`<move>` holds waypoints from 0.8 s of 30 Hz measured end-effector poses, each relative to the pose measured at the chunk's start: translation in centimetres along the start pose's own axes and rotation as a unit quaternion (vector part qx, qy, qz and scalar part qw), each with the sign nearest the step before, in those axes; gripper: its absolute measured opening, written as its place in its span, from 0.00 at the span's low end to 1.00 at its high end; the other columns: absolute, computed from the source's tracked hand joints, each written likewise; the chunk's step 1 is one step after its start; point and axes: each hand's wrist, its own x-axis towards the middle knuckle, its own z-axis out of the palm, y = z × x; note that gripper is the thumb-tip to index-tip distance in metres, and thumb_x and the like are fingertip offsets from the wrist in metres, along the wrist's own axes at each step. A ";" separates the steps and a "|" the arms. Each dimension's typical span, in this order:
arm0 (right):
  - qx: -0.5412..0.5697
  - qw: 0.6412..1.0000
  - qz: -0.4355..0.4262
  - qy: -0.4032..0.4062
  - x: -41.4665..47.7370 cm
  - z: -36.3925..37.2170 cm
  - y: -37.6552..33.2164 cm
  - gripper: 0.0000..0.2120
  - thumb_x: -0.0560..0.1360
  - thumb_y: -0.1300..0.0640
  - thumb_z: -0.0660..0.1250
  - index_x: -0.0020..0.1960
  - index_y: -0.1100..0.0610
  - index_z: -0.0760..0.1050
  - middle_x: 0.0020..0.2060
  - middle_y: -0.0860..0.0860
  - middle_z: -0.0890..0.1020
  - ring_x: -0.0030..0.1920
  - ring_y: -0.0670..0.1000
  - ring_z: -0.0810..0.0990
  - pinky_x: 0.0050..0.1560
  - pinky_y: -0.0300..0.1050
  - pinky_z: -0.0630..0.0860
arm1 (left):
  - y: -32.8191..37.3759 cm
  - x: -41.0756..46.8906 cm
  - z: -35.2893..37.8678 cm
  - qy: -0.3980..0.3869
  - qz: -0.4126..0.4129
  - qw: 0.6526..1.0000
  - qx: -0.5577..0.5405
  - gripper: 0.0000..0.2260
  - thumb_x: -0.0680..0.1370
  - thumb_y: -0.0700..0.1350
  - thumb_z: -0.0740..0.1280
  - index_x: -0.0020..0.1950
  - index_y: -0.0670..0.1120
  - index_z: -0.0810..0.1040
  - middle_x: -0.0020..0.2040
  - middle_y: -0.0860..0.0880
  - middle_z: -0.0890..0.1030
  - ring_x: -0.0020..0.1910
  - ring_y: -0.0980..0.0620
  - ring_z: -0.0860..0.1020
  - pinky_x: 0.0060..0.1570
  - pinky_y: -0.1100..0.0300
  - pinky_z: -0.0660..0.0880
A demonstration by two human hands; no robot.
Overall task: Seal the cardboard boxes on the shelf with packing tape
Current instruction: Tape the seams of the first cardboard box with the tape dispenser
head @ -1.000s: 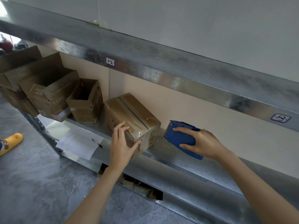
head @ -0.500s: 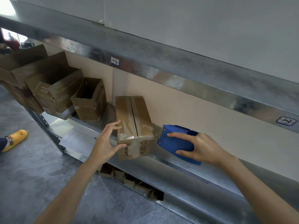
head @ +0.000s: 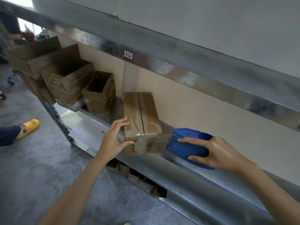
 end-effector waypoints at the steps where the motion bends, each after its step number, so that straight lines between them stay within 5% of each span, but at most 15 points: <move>1: 0.004 1.000 0.000 0.001 -0.2 -0.1 -0.1 0.27 0.72 0.34 0.60 0.70 0.27 0.59 0.22 0.49 0.66 0.24 0.52 0.61 0.29 0.30 0.58 | 0.0 0.0 0.0 -0.001 -0.002 1.000 0.002 0.33 0.67 0.51 0.80 0.69 0.52 0.70 0.73 0.65 0.65 0.72 0.65 0.65 0.69 0.48 0.71; 8: 0.039 0.999 0.007 -0.011 -0.9 -0.9 -0.3 0.27 0.71 0.37 0.66 0.69 0.30 0.65 0.20 0.44 0.57 0.22 0.47 0.58 0.31 0.31 0.56 | 0.0 0.1 -0.1 -0.002 -0.003 1.000 0.005 0.33 0.66 0.51 0.79 0.68 0.51 0.71 0.73 0.59 0.67 0.71 0.60 0.67 0.69 0.46 0.71; 19: 0.001 0.999 0.028 -0.034 -0.8 -1.5 2.2 0.30 0.68 0.43 0.75 0.67 0.33 0.71 0.22 0.41 0.55 0.21 0.40 0.55 0.29 0.35 0.60 | -0.3 0.1 -0.2 0.003 0.003 1.000 0.028 0.32 0.66 0.51 0.79 0.68 0.48 0.72 0.73 0.56 0.69 0.70 0.65 0.66 0.67 0.56 0.71; 21: -0.012 0.999 0.033 -0.020 -0.1 -0.8 2.4 0.29 0.68 0.43 0.74 0.67 0.33 0.70 0.23 0.41 0.57 0.22 0.43 0.58 0.29 0.37 0.63 | -0.4 0.2 -0.2 0.002 0.004 1.000 0.029 0.33 0.66 0.52 0.79 0.68 0.48 0.72 0.73 0.57 0.68 0.70 0.66 0.66 0.67 0.57 0.71; 24: -0.057 0.998 0.033 -0.025 1.0 0.8 2.5 0.28 0.73 0.41 0.69 0.69 0.30 0.64 0.31 0.43 0.75 0.30 0.48 0.71 0.34 0.40 0.69 | -0.4 0.2 -0.2 0.002 0.007 1.000 0.029 0.33 0.66 0.53 0.78 0.68 0.48 0.72 0.73 0.56 0.68 0.70 0.64 0.67 0.67 0.57 0.71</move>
